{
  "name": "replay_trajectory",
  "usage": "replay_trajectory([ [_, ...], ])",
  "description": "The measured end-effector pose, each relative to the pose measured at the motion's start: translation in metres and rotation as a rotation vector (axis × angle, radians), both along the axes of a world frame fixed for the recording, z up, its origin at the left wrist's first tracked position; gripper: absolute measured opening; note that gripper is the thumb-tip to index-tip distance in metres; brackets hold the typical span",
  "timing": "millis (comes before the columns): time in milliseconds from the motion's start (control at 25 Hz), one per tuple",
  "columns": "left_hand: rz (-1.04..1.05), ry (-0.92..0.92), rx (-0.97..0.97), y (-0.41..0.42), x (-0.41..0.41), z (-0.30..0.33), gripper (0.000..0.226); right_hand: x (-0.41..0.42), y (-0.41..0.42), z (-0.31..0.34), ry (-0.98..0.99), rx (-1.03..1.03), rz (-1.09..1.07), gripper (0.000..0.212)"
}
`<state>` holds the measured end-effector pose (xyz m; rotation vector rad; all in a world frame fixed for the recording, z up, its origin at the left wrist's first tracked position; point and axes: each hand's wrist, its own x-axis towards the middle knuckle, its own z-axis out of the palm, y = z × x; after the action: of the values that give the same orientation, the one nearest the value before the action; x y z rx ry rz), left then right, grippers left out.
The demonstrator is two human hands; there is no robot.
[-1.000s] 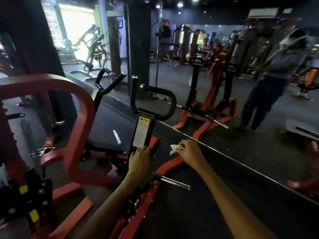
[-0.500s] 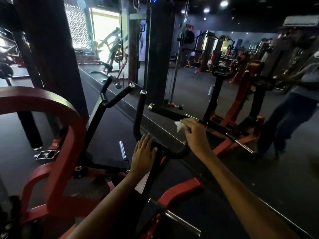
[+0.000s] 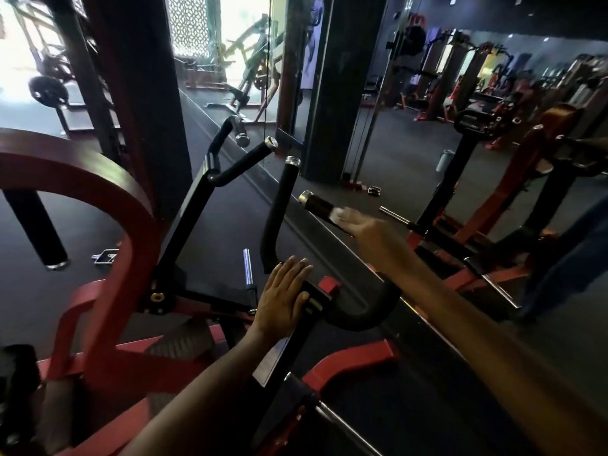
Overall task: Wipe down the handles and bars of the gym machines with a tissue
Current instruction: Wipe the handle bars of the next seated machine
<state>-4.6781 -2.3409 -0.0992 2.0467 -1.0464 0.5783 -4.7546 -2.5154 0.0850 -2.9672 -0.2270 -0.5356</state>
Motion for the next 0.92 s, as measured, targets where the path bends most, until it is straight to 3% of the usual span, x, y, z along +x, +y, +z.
replay_trajectory([
  [80, -0.016, -0.039, -0.043, 0.001, -0.001, -0.003, 0.052, -0.034, -0.015, 0.001, -0.048, 0.029, -0.089, 0.062],
  [160, -0.026, -0.052, -0.053, 0.001, 0.001, -0.002, 0.051, -0.018, -0.009, 0.007, -0.103, 0.063, -0.166, 0.057],
  [280, -0.014, -0.057, -0.042, 0.002, -0.001, -0.002, 0.051, 0.044, 0.029, 0.019, 0.008, -0.007, -0.033, 0.04],
  [360, -0.012, -0.049, -0.029, 0.002, 0.0, -0.003, 0.051, 0.061, 0.037, 0.013, 0.13, -0.111, 0.069, 0.04],
  [520, -0.018, -0.052, -0.053, 0.0, 0.001, -0.007, 0.051, -0.012, -0.01, -0.003, 0.074, -0.225, 0.162, 0.041],
  [600, -0.016, -0.063, -0.073, 0.0, 0.002, -0.009, 0.052, -0.038, -0.027, -0.001, 0.042, -0.16, 0.144, 0.046],
  [720, -0.029, -0.066, -0.06, 0.001, 0.002, -0.007, 0.053, 0.012, -0.007, 0.016, -0.052, -0.033, 0.062, 0.04],
  [840, -0.005, -0.06, -0.048, 0.001, 0.001, -0.007, 0.052, 0.073, 0.024, 0.021, 0.121, 0.098, 0.018, 0.041],
  [920, -0.014, -0.072, -0.061, 0.0, 0.002, -0.008, 0.052, 0.062, 0.014, 0.014, 0.133, 0.1, 0.0, 0.045],
])
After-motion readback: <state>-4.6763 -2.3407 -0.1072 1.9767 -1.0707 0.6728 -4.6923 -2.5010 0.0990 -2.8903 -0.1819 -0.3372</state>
